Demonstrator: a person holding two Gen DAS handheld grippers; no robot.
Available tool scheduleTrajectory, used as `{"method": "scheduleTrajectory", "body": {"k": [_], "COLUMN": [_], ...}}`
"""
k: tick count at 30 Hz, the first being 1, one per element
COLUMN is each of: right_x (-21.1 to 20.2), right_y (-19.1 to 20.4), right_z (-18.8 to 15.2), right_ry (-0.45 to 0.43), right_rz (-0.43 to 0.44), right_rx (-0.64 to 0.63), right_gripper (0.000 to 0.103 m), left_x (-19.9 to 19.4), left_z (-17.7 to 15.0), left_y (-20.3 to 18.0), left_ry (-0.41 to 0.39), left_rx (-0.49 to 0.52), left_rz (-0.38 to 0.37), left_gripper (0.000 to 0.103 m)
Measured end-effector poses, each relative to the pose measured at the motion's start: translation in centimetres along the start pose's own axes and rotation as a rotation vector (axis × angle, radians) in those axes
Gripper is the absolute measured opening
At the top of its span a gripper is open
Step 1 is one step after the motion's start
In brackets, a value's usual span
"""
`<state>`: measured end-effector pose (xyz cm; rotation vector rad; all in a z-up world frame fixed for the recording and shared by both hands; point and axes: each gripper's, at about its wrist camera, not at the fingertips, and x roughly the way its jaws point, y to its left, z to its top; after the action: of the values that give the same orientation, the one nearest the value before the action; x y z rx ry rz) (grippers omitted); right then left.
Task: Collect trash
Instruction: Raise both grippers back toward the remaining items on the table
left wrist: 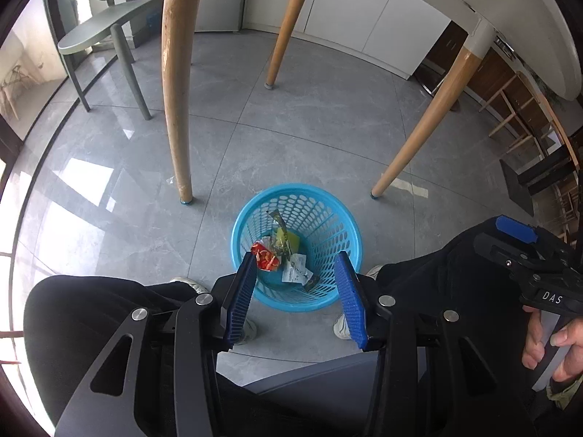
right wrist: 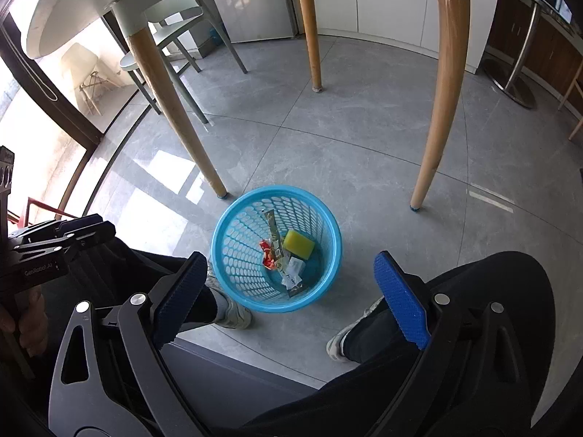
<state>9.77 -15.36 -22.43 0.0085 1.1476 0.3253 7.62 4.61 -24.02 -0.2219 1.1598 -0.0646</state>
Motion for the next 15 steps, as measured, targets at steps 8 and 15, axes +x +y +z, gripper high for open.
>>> {"method": "scheduleTrajectory", "body": {"k": [8, 15], "right_x": [-7.4, -14.1], "right_y": [-0.6, 0.0], "right_z": [1.1, 3.8], "right_ry": [-0.156, -0.321], "right_rz": [0.013, 0.025], "right_rx": [0.013, -0.001], "right_gripper": [0.091, 0.094], "left_x": [-6.4, -10.4], "left_z": [1.6, 2.6], "left_y": [-2.4, -3.7], "left_ry": [-0.153, -0.256], "left_rx": [0.056, 0.090], "left_rz": [-0.033, -0.036], "left_gripper": [0.044, 0.045]}}
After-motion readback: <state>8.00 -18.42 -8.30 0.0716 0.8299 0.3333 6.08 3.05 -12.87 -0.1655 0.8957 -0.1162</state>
